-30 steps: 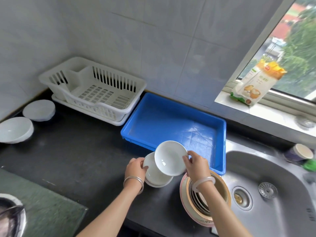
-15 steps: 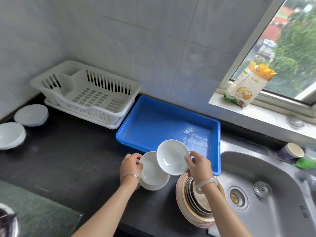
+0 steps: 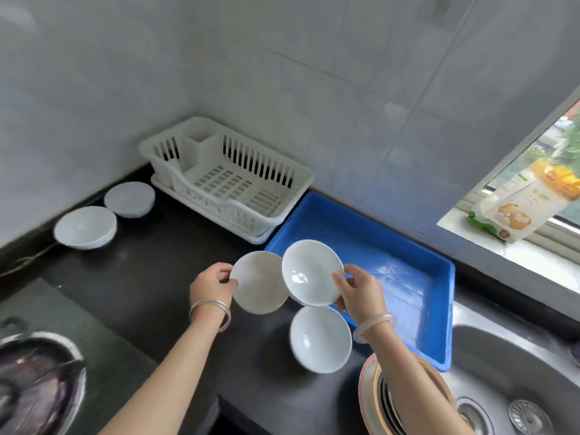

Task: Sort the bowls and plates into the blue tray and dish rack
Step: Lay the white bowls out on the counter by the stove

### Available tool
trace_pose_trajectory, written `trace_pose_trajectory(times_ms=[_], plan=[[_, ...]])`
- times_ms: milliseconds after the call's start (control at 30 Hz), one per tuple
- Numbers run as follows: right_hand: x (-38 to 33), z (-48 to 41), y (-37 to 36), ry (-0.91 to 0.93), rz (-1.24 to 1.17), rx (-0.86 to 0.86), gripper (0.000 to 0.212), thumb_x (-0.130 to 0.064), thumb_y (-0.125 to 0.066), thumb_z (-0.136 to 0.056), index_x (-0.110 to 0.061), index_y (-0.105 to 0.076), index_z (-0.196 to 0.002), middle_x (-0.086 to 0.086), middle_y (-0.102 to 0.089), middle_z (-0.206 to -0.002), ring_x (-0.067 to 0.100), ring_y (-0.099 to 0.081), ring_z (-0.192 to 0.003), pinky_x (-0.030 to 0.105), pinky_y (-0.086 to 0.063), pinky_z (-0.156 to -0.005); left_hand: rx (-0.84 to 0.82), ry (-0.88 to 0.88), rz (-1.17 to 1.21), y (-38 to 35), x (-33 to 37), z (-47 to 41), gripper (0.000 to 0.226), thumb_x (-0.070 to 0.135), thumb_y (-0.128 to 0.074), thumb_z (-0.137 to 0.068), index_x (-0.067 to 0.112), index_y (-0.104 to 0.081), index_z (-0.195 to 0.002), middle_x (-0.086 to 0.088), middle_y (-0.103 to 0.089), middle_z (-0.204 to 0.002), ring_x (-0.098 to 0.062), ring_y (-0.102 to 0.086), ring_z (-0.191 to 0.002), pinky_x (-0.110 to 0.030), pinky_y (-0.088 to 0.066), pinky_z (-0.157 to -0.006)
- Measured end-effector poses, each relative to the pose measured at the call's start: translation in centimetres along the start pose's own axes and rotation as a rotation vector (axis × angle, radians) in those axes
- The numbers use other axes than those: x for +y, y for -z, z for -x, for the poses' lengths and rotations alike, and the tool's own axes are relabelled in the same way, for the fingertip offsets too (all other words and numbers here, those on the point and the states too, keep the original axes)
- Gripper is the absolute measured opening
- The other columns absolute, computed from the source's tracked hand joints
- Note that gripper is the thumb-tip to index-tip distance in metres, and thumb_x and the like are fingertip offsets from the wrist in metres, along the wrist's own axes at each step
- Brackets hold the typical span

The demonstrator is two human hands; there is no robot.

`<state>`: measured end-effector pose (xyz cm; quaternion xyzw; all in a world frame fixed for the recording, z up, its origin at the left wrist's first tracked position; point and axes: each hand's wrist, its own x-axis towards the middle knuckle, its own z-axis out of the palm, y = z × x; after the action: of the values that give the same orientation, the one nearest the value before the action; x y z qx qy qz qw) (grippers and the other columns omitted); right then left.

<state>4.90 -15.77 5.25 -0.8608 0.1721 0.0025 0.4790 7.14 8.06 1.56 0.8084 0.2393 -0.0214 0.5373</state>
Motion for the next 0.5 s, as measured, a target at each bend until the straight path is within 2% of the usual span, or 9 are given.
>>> trace_pose_trajectory(times_ms=[100,167,333,500], plan=[[-1.6,-1.4,-4.0,0.001,0.029,-0.09,0.01,-0.018,-0.05,-0.088,-0.017,-0.06,-0.088,0.001,-0.056,-0.045,0.007,-0.047,-0.031,0.017,-0.042,-0.041,0.086,0.079,0.065,3.2,-2.0,-1.9,0.024,0.002,-0.061,-0.074,0.024,-0.065,-0.081,0.003,-0.067,-0.084,-0.025,-0.066,-0.086,-0.044,-0.057,-0.079],[-2.7,-2.2,-6.9,0.011,0.06,-0.149,0.011,-0.019,-0.049,-0.088,-0.017,-0.059,-0.09,0.002,-0.057,-0.047,0.006,-0.046,-0.03,0.014,-0.04,-0.037,0.145,0.125,0.104,5.3,-3.4,-3.1,0.023,0.002,-0.062,-0.073,0.022,-0.066,-0.082,0.002,-0.067,-0.085,-0.027,-0.066,-0.086,-0.045,-0.057,-0.08],[-5.3,-4.4,-14.5,0.009,0.109,-0.272,0.014,-0.019,-0.046,-0.089,-0.018,-0.057,-0.096,0.003,-0.059,-0.058,0.005,-0.048,-0.03,0.019,-0.04,-0.039,0.281,0.23,0.174,9.8,-6.6,-6.2,0.023,0.001,-0.059,-0.072,0.017,-0.066,-0.087,-0.004,-0.071,-0.094,-0.031,-0.066,-0.088,-0.047,-0.056,-0.082],[-7.7,-7.1,-21.1,-0.011,0.141,-0.346,0.013,-0.017,-0.046,-0.091,-0.014,-0.056,-0.099,0.002,-0.057,-0.053,0.003,-0.048,-0.028,0.015,-0.037,-0.033,0.412,0.327,0.28,13.0,-8.5,-9.4,0.022,-0.002,-0.057,-0.073,0.014,-0.066,-0.086,-0.008,-0.068,-0.09,-0.026,-0.061,-0.072,-0.047,-0.058,-0.077]])
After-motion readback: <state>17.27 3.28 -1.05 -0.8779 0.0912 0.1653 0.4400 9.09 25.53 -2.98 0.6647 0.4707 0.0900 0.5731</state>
